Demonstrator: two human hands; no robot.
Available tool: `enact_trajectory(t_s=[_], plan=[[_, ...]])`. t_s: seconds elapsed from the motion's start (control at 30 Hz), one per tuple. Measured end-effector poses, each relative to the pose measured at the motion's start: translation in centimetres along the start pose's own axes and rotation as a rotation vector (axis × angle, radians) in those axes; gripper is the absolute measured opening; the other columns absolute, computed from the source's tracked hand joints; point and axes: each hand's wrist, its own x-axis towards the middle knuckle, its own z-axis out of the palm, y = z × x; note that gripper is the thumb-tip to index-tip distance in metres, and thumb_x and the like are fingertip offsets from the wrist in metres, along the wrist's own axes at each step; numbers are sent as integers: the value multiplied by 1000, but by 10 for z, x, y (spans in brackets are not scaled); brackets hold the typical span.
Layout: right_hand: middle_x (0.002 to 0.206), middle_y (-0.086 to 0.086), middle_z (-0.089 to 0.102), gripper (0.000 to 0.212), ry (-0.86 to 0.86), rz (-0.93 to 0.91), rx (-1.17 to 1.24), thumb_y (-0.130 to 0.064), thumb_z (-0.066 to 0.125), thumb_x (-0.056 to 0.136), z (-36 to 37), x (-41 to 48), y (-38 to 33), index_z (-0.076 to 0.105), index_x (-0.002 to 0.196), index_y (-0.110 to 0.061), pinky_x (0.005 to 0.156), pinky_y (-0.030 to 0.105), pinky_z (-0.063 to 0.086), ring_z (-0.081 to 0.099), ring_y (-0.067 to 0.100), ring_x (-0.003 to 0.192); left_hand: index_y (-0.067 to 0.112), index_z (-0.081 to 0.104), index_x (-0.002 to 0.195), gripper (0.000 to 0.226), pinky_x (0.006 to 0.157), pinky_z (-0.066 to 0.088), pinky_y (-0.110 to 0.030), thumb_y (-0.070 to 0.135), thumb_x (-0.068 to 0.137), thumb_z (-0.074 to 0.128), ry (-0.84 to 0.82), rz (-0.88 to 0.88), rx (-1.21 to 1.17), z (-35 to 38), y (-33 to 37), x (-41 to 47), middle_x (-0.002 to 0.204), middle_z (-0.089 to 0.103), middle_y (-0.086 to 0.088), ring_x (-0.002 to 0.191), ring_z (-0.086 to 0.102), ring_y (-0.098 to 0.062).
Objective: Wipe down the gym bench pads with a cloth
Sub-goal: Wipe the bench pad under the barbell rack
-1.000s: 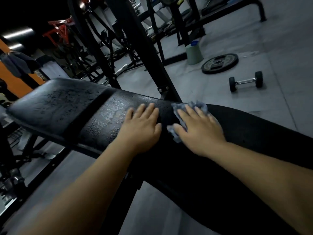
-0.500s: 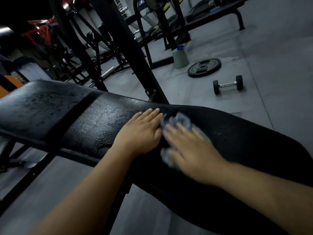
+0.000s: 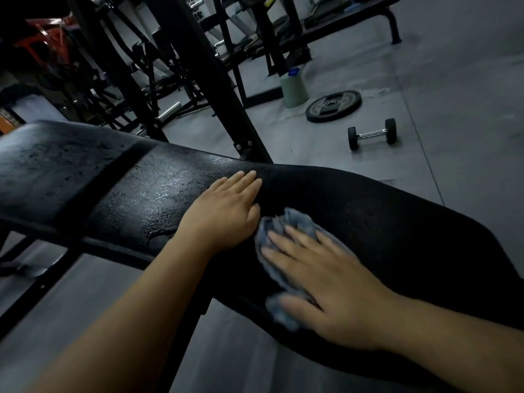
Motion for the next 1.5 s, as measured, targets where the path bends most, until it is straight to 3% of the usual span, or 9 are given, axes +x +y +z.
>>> enact_trajectory(t_s=[0.07, 0.23, 0.4, 0.6, 0.8, 1.0, 1.17, 1.4, 1.5], plan=[[160, -23, -16, 80, -86, 70, 3, -82, 14, 85, -7, -14, 18, 6, 156, -45, 118, 23, -13, -18, -2, 147, 22, 17, 160, 76, 123, 1, -30, 45, 88, 12, -6, 2, -16, -1, 1, -1, 168, 7, 4, 154, 3, -11], [167, -5, -4, 80, 26, 449, -87, -74, 20, 91, 3, 59, 12, 8, 158, -32, 122, 48, 3, -5, 21, 153, 21, 20, 160, 70, 122, 3, -29, 44, 93, 17, -7, -11, -9, -2, 3, -1, 167, 10, 3, 154, 6, -11], [165, -16, -1, 71, -16, 70, 46, -67, 18, 92, 5, -22, -15, 14, 157, -38, 121, 33, -8, -8, 7, 152, 22, 20, 160, 75, 123, 2, -30, 46, 89, 15, -12, -11, -12, -2, 2, -4, 167, 10, 4, 154, 6, -11], [167, -4, 1, 65, 25, 564, -50, -58, 19, 99, -7, 53, 56, 10, 158, -32, 123, 45, 3, -1, 21, 153, 21, 8, 161, 60, 121, -5, -31, 42, 106, 21, -51, -83, 15, -1, 17, -6, 168, -2, 4, 154, -4, -11], [166, -15, 2, 66, -74, 19, -22, -64, 23, 97, -1, -63, 29, 19, 157, -38, 122, 35, -3, -6, 8, 152, 21, 8, 161, 63, 122, -4, -33, 45, 102, 15, -37, -95, 34, 2, 20, -6, 168, -1, 3, 154, -3, -12], [167, -10, -4, 67, -5, 485, -84, -62, 17, 98, -8, 13, 82, 5, 158, -36, 123, 44, 1, -6, 16, 153, 20, 3, 161, 71, 123, -4, -37, 51, 97, 7, -69, -96, 23, 5, 47, -6, 167, -6, -2, 154, -8, -18], [162, -22, -17, 68, -91, 131, 7, -66, 9, 91, -7, -70, 36, 1, 155, -46, 120, 33, -12, -21, 3, 148, 19, 13, 160, 86, 125, 1, -39, 54, 84, -6, -27, 7, 30, 14, 75, -12, 168, 3, -1, 154, 0, -17], [167, -7, -3, 68, -8, 605, -69, -62, 19, 97, -10, 13, 98, 7, 158, -34, 122, 48, 1, -4, 20, 153, 26, 12, 160, 75, 124, 0, -39, 52, 90, 2, -63, 75, 43, 12, 78, -10, 168, 3, 4, 154, -1, -15], [166, -12, -6, 71, -17, 297, -69, -64, 11, 92, -3, -29, 54, 7, 158, -37, 121, 43, -5, -11, 14, 152, 33, 16, 159, 79, 124, 5, -45, 53, 85, -4, -74, 103, 67, 11, 76, -11, 168, 6, 8, 155, 2, -19]])
